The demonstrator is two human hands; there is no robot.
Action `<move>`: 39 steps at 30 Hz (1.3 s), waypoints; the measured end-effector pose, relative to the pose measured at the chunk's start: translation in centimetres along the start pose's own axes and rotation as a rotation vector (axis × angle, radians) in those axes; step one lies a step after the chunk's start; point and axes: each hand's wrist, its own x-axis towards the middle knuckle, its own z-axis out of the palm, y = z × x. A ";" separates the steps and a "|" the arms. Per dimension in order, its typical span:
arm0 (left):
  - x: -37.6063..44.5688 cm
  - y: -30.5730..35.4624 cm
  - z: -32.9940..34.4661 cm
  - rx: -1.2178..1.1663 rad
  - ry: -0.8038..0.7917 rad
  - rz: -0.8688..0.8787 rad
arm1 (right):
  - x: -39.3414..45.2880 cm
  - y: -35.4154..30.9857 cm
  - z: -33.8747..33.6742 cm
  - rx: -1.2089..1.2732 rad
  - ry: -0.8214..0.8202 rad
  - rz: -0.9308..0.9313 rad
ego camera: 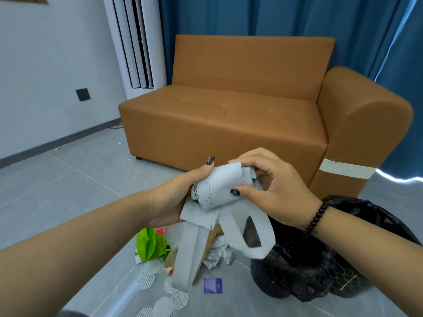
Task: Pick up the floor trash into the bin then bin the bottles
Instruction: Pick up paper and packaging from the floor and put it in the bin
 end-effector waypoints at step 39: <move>1.2 0.2 -0.1 -0.235 0.318 0.236 | -0.2 0.0 1.1 0.585 0.016 0.421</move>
